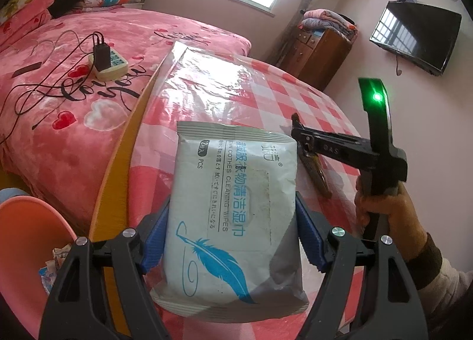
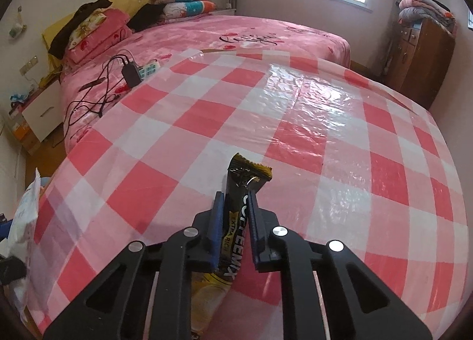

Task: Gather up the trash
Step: 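Grasp the black coffee stick with right tool while left holds the wipes pack, then carry the wipes pack and coffee stick over the pink bucket and release both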

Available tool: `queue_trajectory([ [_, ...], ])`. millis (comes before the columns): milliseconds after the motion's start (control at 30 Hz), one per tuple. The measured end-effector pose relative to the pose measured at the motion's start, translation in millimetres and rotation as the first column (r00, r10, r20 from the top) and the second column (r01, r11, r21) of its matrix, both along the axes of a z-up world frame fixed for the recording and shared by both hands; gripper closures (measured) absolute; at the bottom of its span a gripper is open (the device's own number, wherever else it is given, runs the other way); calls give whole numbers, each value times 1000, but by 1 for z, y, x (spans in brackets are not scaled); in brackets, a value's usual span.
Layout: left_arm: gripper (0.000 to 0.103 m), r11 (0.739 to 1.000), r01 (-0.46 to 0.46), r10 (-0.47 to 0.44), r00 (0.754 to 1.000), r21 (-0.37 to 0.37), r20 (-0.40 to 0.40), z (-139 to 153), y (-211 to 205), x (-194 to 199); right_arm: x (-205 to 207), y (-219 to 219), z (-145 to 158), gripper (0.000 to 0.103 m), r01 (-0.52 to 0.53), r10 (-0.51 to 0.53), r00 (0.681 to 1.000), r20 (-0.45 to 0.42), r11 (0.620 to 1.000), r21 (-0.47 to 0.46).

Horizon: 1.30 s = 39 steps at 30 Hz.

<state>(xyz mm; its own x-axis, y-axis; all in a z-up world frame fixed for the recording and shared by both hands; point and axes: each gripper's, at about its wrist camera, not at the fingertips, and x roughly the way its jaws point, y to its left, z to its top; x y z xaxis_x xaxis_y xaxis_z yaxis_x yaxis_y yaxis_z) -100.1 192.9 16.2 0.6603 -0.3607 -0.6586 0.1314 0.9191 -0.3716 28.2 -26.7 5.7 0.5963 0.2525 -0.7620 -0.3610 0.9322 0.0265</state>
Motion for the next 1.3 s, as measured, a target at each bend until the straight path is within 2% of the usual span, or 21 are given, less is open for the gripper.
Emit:
queue_trajectory([
  [133, 27, 1000, -18, 18, 1000, -11, 4, 2, 6, -3, -10, 3, 5, 87, 0, -1, 1000, 12, 1000, 20],
  [333, 27, 999, -37, 37, 999, -19, 22, 7, 15, -8, -22, 5, 17, 88, 0, -1, 1000, 10, 995, 99],
  [633, 27, 993, -110, 109, 994, 32, 22, 5, 35, -15, -39, 20, 38, 88, -34, 32, 999, 15, 983, 182],
  [933, 27, 976, -201, 199, 979, 85, 30, 6, 65, -31, -57, 67, 55, 88, -142, 140, 990, 24, 965, 219],
  [1300, 27, 933, -319, 319, 947, 165, 25, 3, 107, -58, -84, 141, 69, 88, -297, 298, 954, 31, 927, 231],
])
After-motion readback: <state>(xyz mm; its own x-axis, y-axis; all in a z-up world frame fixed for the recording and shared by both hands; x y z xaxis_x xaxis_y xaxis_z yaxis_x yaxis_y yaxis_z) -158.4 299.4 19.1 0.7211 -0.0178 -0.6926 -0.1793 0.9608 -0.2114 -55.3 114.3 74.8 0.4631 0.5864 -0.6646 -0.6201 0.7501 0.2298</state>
